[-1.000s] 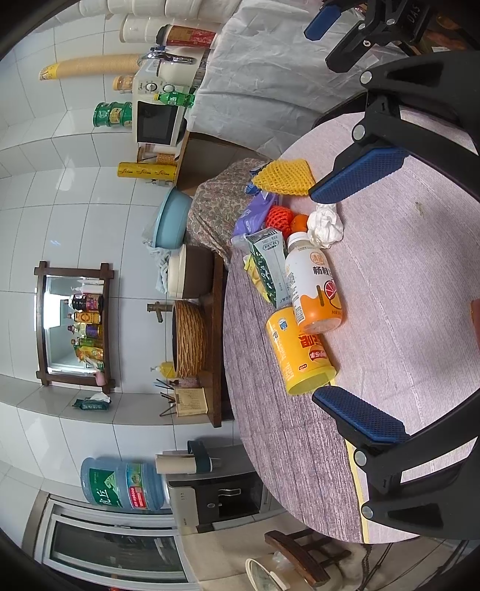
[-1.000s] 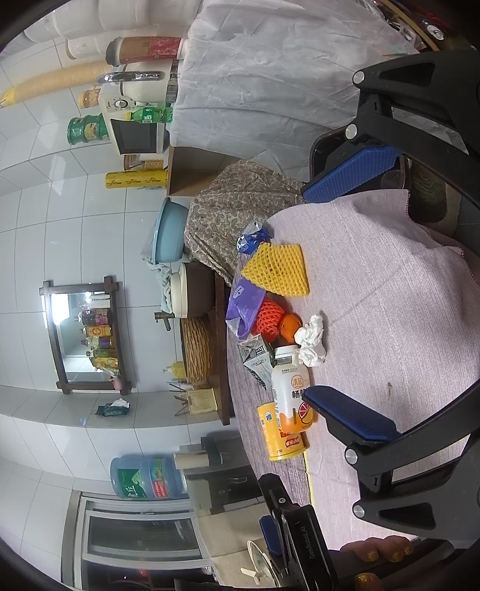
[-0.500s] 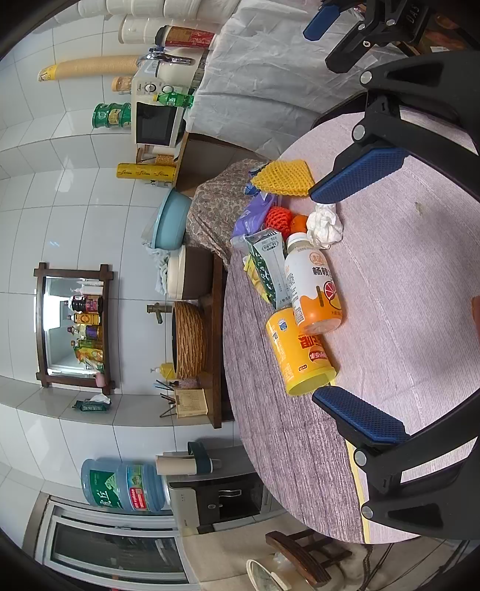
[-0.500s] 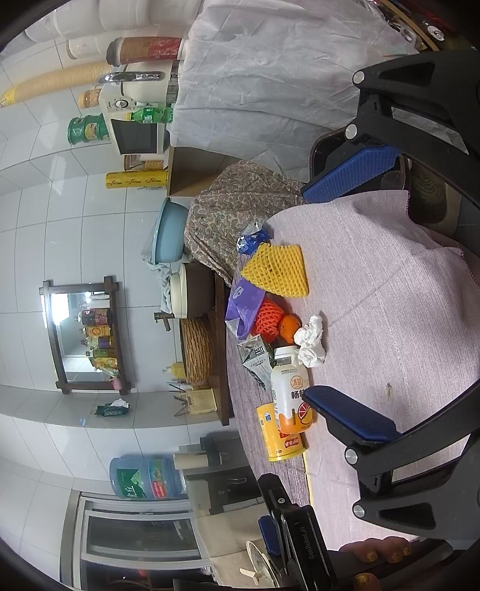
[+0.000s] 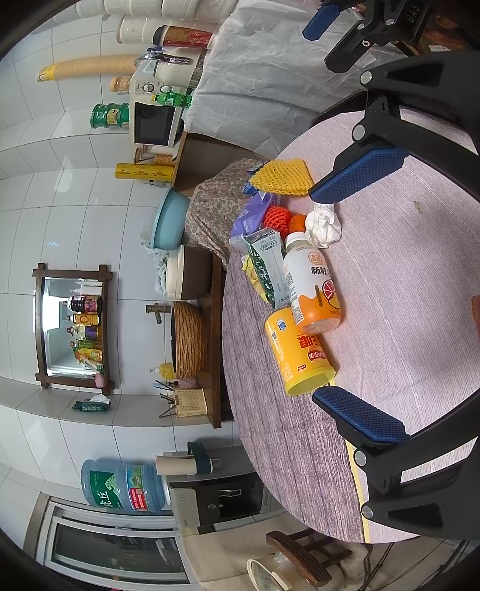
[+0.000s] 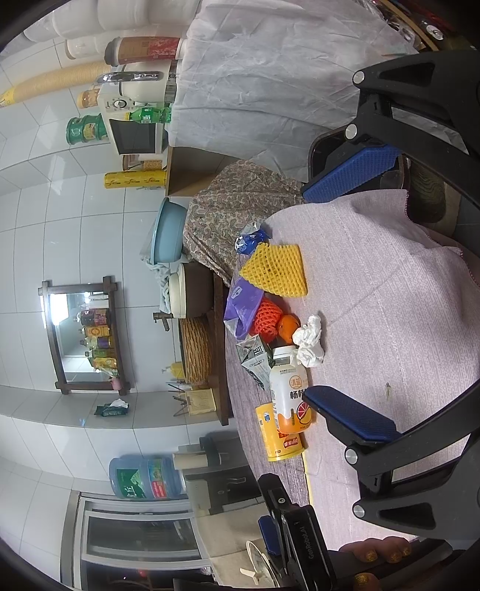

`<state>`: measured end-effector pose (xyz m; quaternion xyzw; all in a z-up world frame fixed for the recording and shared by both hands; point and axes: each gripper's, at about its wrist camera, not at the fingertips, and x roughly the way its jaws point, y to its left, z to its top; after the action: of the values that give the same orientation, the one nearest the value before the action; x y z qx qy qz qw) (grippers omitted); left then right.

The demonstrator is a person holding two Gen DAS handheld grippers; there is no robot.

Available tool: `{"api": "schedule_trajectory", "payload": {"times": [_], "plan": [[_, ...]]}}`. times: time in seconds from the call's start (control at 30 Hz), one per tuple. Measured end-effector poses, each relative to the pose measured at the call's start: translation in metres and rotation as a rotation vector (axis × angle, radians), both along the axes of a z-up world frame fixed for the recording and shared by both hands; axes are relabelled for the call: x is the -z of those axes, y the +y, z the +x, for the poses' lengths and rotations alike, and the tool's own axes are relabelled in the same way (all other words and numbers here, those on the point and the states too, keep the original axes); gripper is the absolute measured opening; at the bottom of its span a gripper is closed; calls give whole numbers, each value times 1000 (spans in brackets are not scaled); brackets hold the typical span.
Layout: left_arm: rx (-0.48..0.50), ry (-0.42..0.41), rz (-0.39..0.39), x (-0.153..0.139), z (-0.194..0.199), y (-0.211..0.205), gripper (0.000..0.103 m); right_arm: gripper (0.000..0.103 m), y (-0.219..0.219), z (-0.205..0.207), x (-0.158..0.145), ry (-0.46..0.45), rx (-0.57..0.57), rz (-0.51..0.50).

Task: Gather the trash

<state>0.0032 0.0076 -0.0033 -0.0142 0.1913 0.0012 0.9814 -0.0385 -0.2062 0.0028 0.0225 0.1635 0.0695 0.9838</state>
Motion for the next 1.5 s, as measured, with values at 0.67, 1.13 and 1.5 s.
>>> {"api": "schedule_trajectory", "payload": {"times": [0.67, 1.13, 1.5], "plan": [[3, 6, 1, 3, 0, -1, 98, 98, 2, 2, 3, 5, -2, -2], [-1, 24, 9, 6, 4, 1, 98, 98, 3, 4, 7, 15, -3, -3], [33, 93, 18, 20, 18, 6, 98, 98, 4, 20, 23, 96, -63, -23]]}}
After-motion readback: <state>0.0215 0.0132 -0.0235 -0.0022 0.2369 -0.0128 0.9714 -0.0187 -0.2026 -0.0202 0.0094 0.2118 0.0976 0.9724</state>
